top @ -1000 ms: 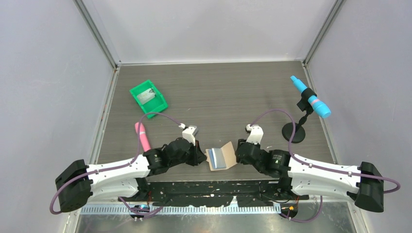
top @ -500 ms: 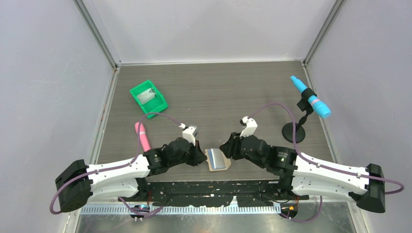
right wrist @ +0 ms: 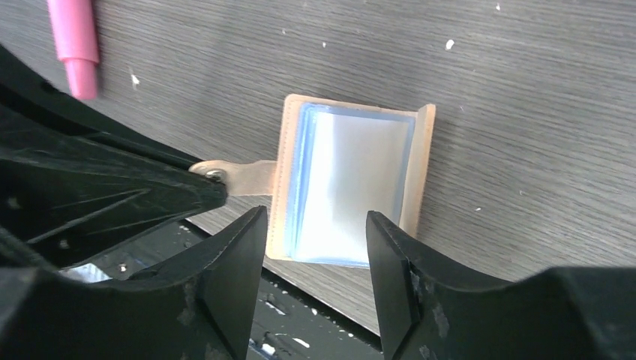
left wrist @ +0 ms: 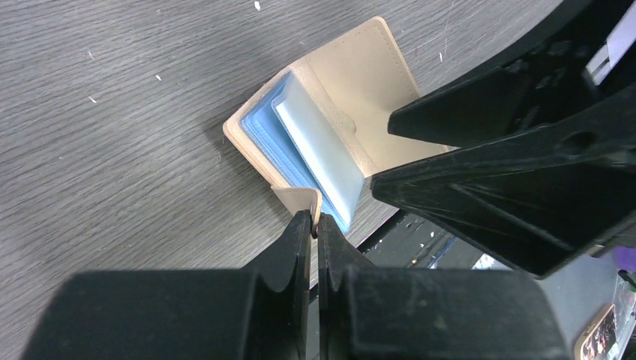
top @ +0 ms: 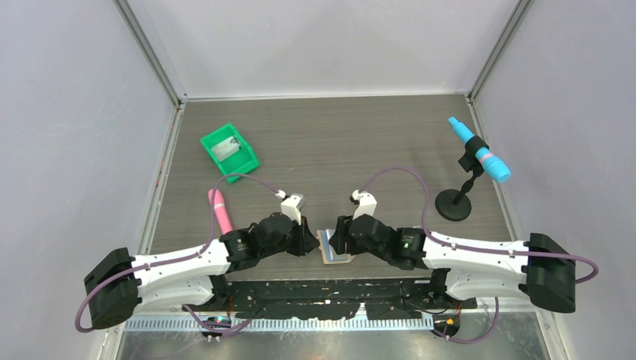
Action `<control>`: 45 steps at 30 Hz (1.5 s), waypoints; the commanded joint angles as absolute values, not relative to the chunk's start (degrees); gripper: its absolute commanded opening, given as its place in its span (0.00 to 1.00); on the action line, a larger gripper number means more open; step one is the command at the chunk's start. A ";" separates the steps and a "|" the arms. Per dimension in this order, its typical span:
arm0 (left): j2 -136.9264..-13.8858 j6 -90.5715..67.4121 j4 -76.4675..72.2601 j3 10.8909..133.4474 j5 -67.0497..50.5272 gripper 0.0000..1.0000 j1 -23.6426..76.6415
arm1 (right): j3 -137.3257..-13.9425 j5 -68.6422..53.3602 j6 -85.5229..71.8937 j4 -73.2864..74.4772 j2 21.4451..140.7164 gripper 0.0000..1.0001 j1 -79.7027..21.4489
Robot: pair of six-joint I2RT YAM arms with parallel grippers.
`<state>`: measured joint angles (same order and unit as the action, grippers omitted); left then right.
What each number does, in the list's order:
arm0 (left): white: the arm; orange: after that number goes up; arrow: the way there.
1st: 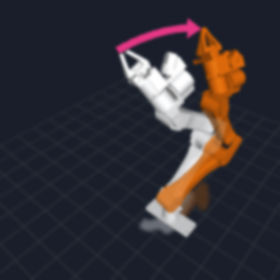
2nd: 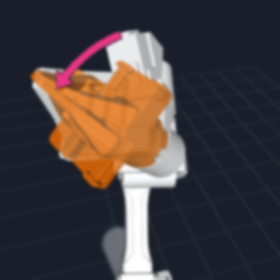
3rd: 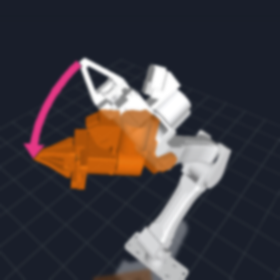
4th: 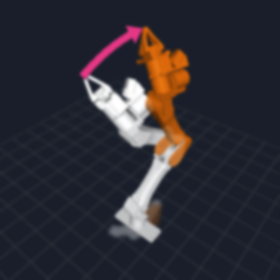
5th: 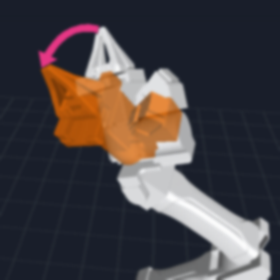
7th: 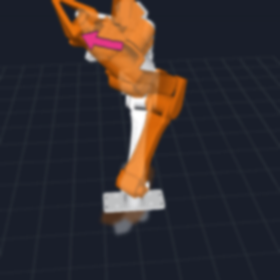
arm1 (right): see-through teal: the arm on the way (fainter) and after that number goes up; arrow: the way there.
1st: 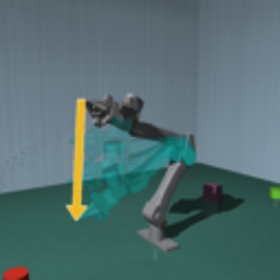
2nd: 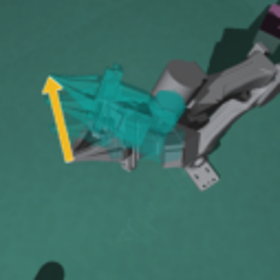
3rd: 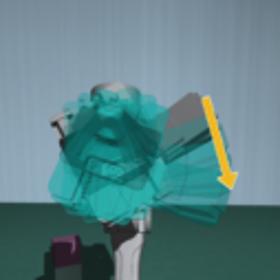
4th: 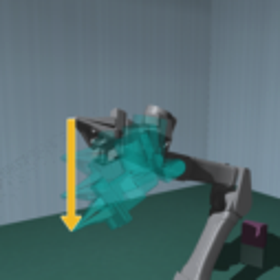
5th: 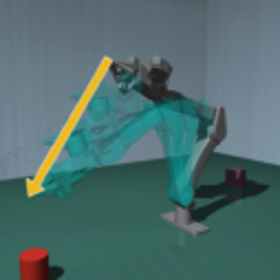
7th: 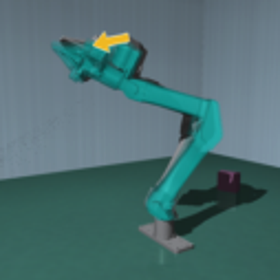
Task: Take the credit cards out of the card holder
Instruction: Open the card holder at the center of the board, then remove the credit card from the card holder.
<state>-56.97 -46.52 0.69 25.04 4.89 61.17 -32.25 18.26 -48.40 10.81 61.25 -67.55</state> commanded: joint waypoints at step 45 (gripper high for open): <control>-54.51 -47.19 -1.49 23.39 6.50 0.00 61.34 | -29.22 31.67 -51.14 25.19 62.15 0.49 -67.85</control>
